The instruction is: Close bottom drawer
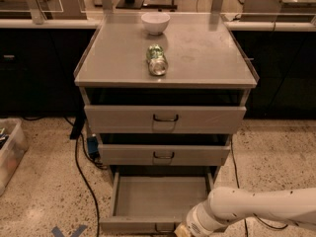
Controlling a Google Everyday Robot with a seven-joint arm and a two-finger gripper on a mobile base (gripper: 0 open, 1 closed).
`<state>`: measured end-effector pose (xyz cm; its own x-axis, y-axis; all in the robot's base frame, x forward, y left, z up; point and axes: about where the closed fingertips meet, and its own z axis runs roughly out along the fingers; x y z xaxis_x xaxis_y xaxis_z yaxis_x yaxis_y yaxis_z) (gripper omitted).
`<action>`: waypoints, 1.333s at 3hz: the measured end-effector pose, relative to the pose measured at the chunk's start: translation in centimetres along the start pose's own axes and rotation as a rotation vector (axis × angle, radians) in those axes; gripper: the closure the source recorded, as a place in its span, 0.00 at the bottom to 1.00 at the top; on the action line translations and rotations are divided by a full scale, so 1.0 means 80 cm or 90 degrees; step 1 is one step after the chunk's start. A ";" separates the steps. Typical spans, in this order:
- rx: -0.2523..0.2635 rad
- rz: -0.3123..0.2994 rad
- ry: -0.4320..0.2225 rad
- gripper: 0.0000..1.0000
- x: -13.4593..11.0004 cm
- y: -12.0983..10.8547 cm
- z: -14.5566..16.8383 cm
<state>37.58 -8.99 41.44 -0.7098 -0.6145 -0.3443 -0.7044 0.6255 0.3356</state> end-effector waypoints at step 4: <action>0.055 0.016 0.034 1.00 0.048 -0.063 0.013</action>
Offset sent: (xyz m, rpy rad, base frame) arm 0.0089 -0.0808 -0.0330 -0.3169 -0.0442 -0.0388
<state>38.38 -14.00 37.54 -0.7283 -0.6213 -0.2892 -0.6846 0.6787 0.2659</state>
